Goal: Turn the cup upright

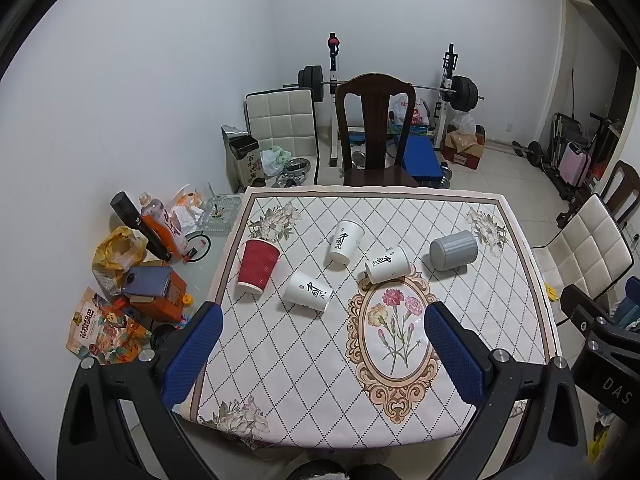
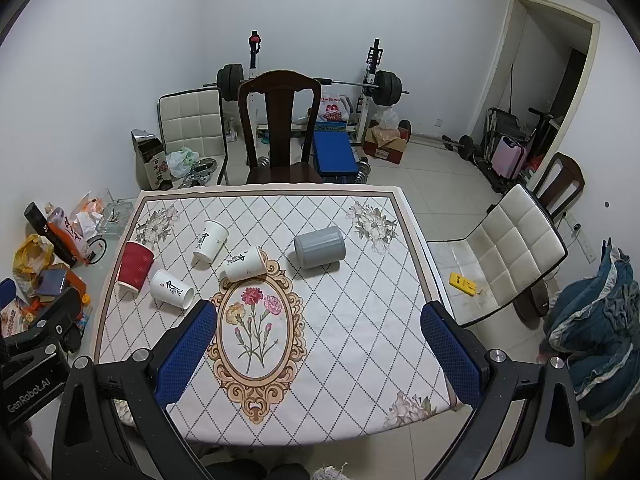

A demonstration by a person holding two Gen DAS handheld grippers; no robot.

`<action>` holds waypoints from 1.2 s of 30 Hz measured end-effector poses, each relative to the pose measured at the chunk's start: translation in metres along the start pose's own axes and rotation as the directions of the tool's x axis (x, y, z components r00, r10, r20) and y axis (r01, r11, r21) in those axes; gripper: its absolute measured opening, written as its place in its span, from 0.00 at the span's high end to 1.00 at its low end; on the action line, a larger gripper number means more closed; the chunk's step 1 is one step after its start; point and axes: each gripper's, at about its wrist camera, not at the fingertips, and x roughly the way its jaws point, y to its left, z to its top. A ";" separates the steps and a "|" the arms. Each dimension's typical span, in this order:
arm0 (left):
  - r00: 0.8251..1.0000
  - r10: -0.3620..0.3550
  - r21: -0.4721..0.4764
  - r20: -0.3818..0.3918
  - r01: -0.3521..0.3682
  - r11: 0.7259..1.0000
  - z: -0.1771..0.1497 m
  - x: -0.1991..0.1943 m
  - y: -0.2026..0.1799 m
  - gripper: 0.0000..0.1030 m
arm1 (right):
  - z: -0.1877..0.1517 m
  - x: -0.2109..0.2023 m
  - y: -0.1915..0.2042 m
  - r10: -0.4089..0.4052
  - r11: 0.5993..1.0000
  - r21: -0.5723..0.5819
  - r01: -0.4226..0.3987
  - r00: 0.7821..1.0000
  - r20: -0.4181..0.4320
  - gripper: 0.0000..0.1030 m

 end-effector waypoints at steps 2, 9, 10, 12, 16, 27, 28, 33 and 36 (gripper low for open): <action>1.000 0.001 0.001 0.001 -0.001 1.000 0.000 0.000 0.000 0.00 | 0.000 0.000 -0.001 -0.001 1.000 0.002 0.001 1.000 0.001 0.00; 1.000 0.000 0.000 0.002 0.000 1.000 0.000 0.000 0.000 0.00 | 0.000 -0.002 -0.002 -0.002 1.000 0.004 0.002 1.000 0.003 0.00; 1.000 0.001 0.001 0.002 -0.001 1.000 -0.001 0.000 0.000 0.00 | 0.000 -0.002 -0.002 -0.002 1.000 0.004 0.002 1.000 0.004 0.00; 1.000 0.000 0.000 0.002 0.000 1.000 0.000 0.000 0.000 0.00 | 0.001 -0.003 -0.003 -0.002 1.000 0.003 0.002 1.000 0.003 0.00; 1.000 0.000 0.001 0.002 0.000 1.000 -0.001 0.000 0.000 0.00 | 0.000 -0.002 -0.001 -0.002 1.000 0.004 0.002 1.000 0.004 0.00; 1.000 -0.003 0.000 0.005 0.003 1.000 0.000 -0.002 0.000 0.00 | 0.002 -0.005 -0.002 0.000 1.000 0.005 0.000 1.000 0.003 0.00; 1.000 -0.003 0.000 0.007 0.003 1.000 0.001 -0.004 -0.001 0.00 | 0.001 -0.004 -0.002 0.001 1.000 0.005 -0.001 1.000 0.003 0.00; 1.000 -0.015 -0.011 0.009 0.015 1.000 0.004 -0.013 -0.004 0.00 | 0.000 -0.006 -0.002 0.005 1.000 0.008 -0.006 1.000 0.003 0.00; 1.000 -0.021 -0.021 0.001 0.021 1.000 0.004 -0.015 -0.006 0.00 | 0.000 -0.009 -0.005 0.014 1.000 0.016 -0.014 1.000 -0.007 0.00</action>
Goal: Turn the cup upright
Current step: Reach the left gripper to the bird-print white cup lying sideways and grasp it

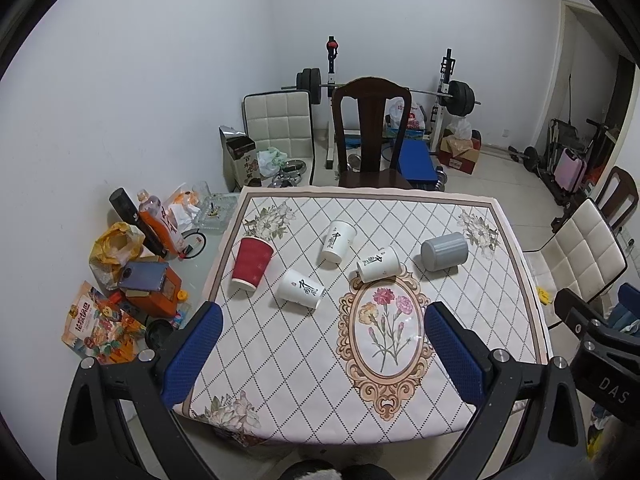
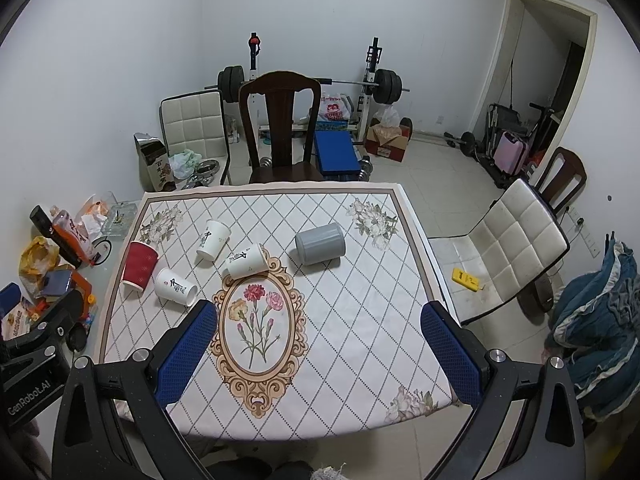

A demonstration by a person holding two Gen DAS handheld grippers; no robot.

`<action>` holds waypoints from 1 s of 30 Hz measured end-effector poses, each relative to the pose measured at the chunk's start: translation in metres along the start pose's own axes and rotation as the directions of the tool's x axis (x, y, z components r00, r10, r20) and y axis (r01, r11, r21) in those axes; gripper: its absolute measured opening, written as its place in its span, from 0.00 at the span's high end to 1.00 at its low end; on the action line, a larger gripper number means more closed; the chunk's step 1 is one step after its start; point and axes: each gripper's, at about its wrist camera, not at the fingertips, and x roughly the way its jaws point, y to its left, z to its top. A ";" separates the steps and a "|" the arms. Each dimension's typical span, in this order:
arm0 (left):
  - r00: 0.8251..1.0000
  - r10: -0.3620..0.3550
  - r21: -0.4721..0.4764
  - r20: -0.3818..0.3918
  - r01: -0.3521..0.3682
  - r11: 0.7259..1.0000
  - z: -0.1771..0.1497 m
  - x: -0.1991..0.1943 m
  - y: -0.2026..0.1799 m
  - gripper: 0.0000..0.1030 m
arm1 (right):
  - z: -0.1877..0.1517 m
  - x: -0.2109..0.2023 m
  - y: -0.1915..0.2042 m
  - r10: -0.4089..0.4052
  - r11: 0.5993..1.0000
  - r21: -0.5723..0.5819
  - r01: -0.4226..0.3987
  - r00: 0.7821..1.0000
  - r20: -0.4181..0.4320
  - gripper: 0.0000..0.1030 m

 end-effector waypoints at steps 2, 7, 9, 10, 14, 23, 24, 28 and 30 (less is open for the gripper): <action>1.000 0.001 -0.006 -0.011 -0.001 1.000 -0.002 0.004 -0.002 0.00 | -0.001 0.002 -0.004 0.006 1.000 0.010 -0.006 1.000 -0.010 0.00; 0.999 0.029 -0.026 -0.039 -0.030 0.999 -0.011 0.030 -0.006 0.00 | -0.010 0.031 -0.017 -0.005 1.000 0.028 0.007 0.998 -0.059 0.00; 0.998 0.037 -0.032 -0.060 -0.039 0.999 -0.017 0.047 -0.008 0.00 | -0.015 0.051 -0.023 -0.012 0.999 0.038 0.016 0.995 -0.096 0.00; 0.996 0.043 -0.034 -0.081 -0.045 0.998 -0.020 0.059 -0.010 0.00 | -0.018 0.064 -0.027 -0.017 0.999 0.042 0.022 0.993 -0.120 0.00; 0.986 0.058 -0.009 -0.159 -0.060 0.998 -0.034 0.103 -0.020 0.00 | -0.034 0.118 -0.037 -0.031 0.997 0.064 0.046 0.976 -0.214 0.00; 0.940 0.067 0.091 -0.333 -0.039 0.995 -0.048 0.208 -0.044 0.00 | -0.073 0.250 -0.047 -0.041 0.989 0.110 0.096 0.904 -0.425 0.00; 0.936 0.068 0.105 -0.345 -0.034 0.994 -0.047 0.217 -0.046 0.00 | -0.075 0.265 -0.046 -0.045 0.988 0.111 0.105 0.895 -0.444 0.00; 0.921 0.073 0.195 -0.383 0.004 0.981 -0.037 0.268 -0.059 0.01 | -0.082 0.314 -0.043 -0.052 0.984 0.119 0.133 0.853 -0.519 0.00; 0.920 0.087 0.253 -0.383 0.014 0.967 -0.029 0.290 -0.065 0.01 | -0.084 0.336 -0.041 -0.051 0.983 0.119 0.140 0.832 -0.553 0.00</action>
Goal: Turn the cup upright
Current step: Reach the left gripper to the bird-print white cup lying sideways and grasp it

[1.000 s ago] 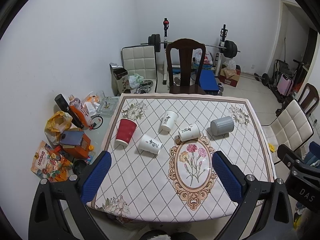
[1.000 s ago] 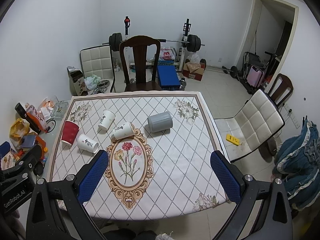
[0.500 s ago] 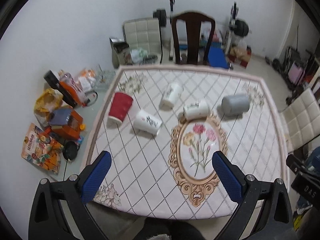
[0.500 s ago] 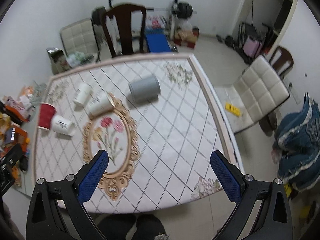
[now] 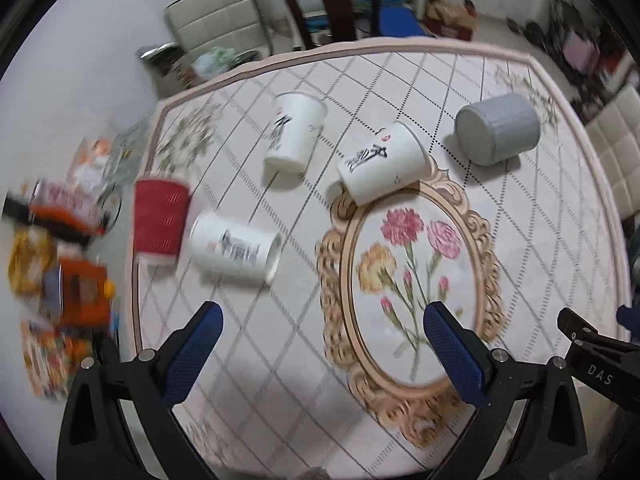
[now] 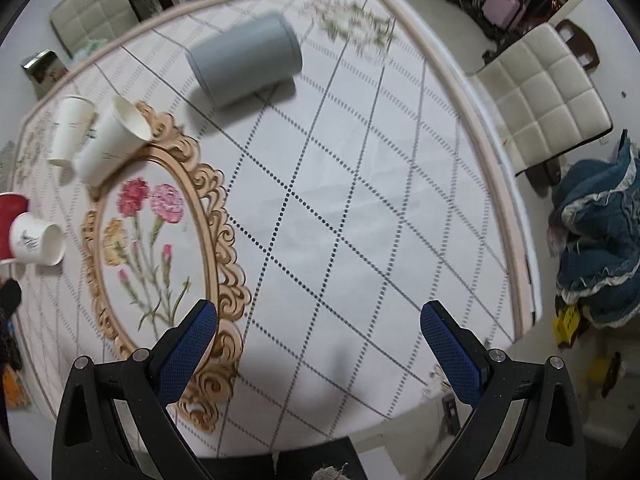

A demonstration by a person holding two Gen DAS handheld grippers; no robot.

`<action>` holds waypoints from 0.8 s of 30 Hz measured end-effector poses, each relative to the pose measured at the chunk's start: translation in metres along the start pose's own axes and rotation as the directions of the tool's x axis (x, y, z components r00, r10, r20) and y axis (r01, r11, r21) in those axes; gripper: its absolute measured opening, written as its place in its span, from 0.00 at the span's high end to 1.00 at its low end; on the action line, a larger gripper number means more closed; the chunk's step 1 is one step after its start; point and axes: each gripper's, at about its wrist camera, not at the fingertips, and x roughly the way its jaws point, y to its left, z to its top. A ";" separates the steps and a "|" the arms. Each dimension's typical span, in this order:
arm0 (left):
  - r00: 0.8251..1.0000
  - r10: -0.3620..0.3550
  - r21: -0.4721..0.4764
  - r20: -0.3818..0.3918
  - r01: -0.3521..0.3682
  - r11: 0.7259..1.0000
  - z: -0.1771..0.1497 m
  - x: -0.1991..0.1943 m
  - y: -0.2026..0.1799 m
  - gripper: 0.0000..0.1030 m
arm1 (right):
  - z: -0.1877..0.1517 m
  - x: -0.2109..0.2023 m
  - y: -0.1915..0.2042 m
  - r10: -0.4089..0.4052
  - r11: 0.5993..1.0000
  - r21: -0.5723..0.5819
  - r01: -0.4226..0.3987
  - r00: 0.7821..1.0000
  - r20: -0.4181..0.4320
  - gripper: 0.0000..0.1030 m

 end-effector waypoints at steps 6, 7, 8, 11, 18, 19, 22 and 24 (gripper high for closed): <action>1.000 0.029 0.186 -0.006 -0.028 0.982 0.048 0.043 -0.013 0.02 | 0.032 0.043 0.014 -0.026 1.000 0.007 0.026 0.998 -0.065 0.00; 0.999 0.034 0.219 0.001 -0.033 0.975 0.053 0.047 -0.016 0.08 | 0.036 0.048 0.015 -0.028 1.000 0.010 0.029 0.997 -0.069 0.00; 0.999 0.041 0.268 0.006 -0.041 0.963 0.059 0.053 -0.020 0.13 | 0.040 0.054 0.015 -0.032 0.999 0.015 0.034 0.997 -0.075 0.00; 0.999 0.038 0.366 0.005 -0.037 0.930 0.073 0.067 -0.030 0.23 | 0.052 0.068 0.015 -0.038 0.999 0.033 0.042 0.995 -0.096 0.00; 0.999 0.035 0.562 -0.009 -0.024 0.827 0.095 0.101 -0.058 0.24 | 0.069 0.090 0.006 -0.052 0.995 0.078 0.062 0.991 -0.121 0.00; 0.999 0.031 0.576 -0.028 -0.010 0.817 0.096 0.106 -0.061 0.24 | 0.070 0.092 0.004 -0.054 0.995 0.082 0.064 0.991 -0.123 0.00; 0.997 0.036 0.614 -0.067 0.013 0.789 0.100 0.124 -0.071 0.34 | 0.074 0.096 0.000 -0.064 0.993 0.092 0.076 0.990 -0.129 0.00; 0.996 0.052 0.635 -0.066 0.002 0.772 0.101 0.132 -0.076 0.40 | 0.075 0.097 -0.002 -0.069 0.991 0.101 0.083 0.989 -0.134 0.00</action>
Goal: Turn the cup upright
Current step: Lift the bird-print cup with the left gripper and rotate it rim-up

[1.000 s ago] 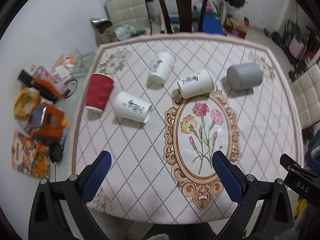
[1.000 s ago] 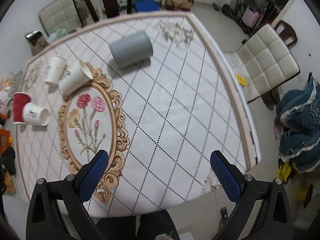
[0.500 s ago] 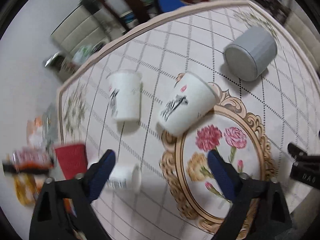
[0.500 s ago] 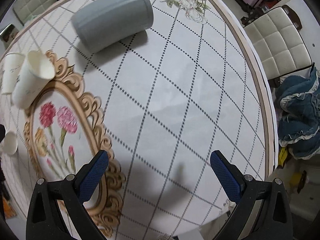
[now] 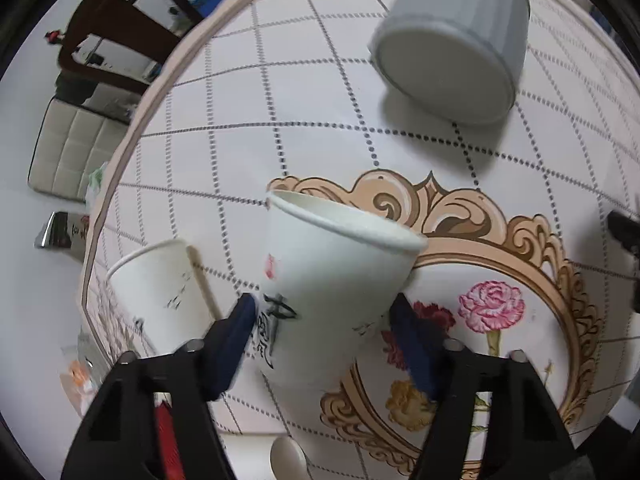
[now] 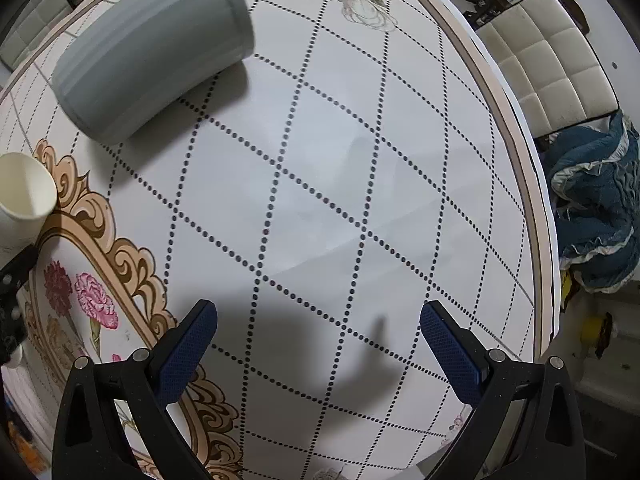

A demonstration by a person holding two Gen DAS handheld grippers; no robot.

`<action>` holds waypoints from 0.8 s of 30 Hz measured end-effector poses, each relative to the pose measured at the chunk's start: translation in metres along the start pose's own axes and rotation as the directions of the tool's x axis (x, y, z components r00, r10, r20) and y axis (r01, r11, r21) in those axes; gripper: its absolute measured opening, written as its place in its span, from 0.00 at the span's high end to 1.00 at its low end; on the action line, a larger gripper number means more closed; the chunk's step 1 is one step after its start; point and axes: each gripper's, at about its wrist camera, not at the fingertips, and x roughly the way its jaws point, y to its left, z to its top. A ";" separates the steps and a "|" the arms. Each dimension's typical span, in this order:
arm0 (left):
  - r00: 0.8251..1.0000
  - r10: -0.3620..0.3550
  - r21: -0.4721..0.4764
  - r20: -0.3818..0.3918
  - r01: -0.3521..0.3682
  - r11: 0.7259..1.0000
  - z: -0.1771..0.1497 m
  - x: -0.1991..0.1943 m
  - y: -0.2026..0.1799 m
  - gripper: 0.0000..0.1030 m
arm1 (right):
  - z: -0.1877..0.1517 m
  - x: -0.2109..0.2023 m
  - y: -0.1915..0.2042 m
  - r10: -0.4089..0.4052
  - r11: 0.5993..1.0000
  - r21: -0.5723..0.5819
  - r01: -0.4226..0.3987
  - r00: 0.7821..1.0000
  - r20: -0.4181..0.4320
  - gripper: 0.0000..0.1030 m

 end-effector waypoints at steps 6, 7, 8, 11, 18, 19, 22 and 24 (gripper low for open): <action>1.000 -0.006 0.006 0.021 0.006 1.000 0.005 -0.001 0.000 0.42 | -0.002 -0.004 -0.006 -0.018 1.000 0.024 0.018 1.000 -0.007 0.00; 1.000 -0.012 -0.001 0.025 0.012 1.000 0.004 -0.002 -0.001 0.42 | -0.001 -0.001 -0.011 -0.019 0.999 0.027 0.019 1.000 -0.007 0.00; 0.999 -0.021 -0.012 0.030 0.021 1.000 0.004 -0.004 0.000 0.42 | -0.001 -0.002 -0.013 -0.021 0.999 0.031 0.022 1.000 -0.007 0.00; 0.998 -0.035 -0.043 0.045 0.037 0.998 0.002 -0.010 0.002 0.42 | -0.004 -0.008 -0.018 -0.033 0.999 0.037 0.033 0.999 -0.002 0.00; 0.996 -0.063 -0.171 0.067 0.073 0.983 -0.015 -0.037 0.008 0.42 | -0.017 -0.022 -0.020 -0.033 0.999 0.035 0.033 0.999 0.011 0.00; 0.995 -0.070 -0.196 0.069 0.082 0.977 -0.020 -0.043 0.009 0.42 | -0.019 -0.024 -0.019 -0.032 0.999 0.030 0.031 0.999 0.013 0.00; 0.993 -0.094 -0.279 0.066 0.108 0.954 -0.040 -0.058 0.011 0.42 | -0.029 -0.033 -0.015 -0.022 1.000 0.008 0.022 0.999 0.029 0.00; 0.990 -0.130 -0.346 0.055 0.141 0.928 -0.055 -0.065 0.014 0.42 | -0.035 -0.036 -0.014 -0.012 1.000 -0.011 0.013 0.999 0.036 0.00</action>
